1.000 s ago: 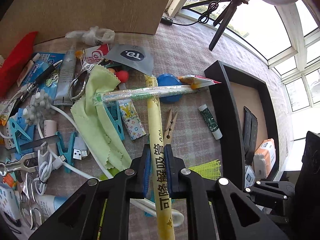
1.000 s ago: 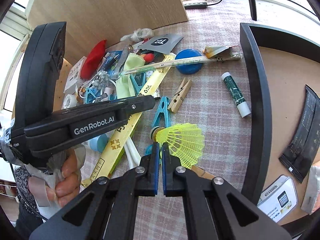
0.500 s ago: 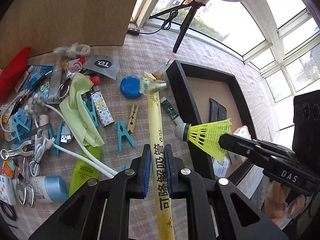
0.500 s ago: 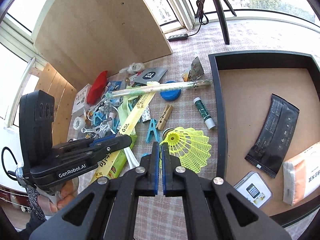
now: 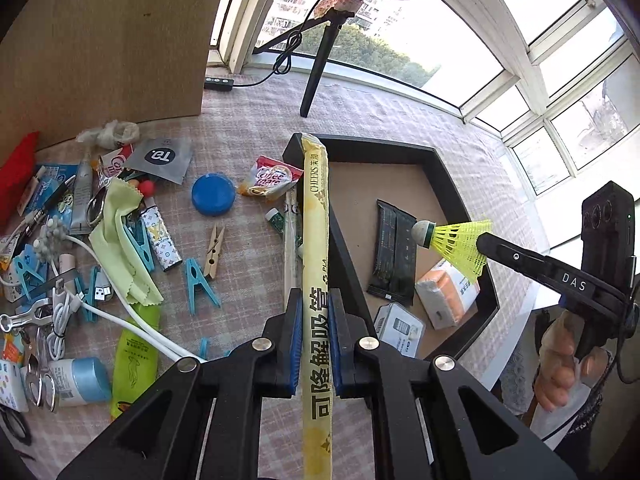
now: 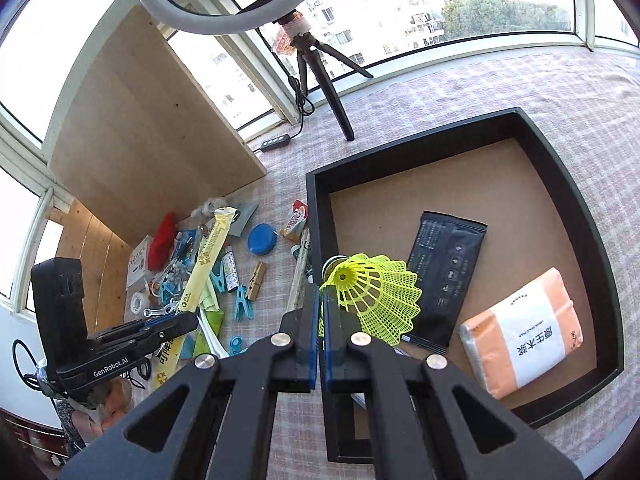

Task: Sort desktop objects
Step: 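Drop the straw packet and shuttlecock into the tray from both grippers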

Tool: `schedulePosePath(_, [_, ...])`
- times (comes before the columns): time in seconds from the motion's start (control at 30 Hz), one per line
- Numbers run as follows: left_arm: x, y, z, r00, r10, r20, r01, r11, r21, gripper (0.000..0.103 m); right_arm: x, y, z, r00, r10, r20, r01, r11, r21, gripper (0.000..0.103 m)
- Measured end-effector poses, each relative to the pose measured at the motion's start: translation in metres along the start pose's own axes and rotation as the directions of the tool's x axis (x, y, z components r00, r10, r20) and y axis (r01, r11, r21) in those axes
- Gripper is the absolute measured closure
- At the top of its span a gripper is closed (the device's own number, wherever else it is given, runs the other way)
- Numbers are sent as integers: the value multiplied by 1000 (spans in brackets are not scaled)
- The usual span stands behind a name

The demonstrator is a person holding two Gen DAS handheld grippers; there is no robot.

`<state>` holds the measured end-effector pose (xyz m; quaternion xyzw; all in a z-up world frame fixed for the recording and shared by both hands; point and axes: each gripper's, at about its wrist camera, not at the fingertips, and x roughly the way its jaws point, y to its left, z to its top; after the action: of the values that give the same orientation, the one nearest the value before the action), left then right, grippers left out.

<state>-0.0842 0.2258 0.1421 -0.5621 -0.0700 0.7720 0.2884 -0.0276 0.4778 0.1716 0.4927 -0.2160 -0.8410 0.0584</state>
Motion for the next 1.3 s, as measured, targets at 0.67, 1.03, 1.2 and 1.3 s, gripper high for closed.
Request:
schedulePosePath(0.67, [47,-125,25,1000,-9,29,3,981,195,25,-48,-78,7,985,-140,100,126,984,129,76])
schedulePosePath(1.03, [32,-84,19,996,65,58,-74,984,163,26,-31,-64,4,991,-120,64,113,988,101,76])
schedulePosePath(1.2, [19,-55,16,992,101,76,-110,986,125,26,-18,-44,2,993,-105,47,102,993,59,76])
schedulePosePath(1.3, [10,-38,8,986,145,88,-155,981,119,26,-9,-28,1,994,-102,37,102,995,16,75])
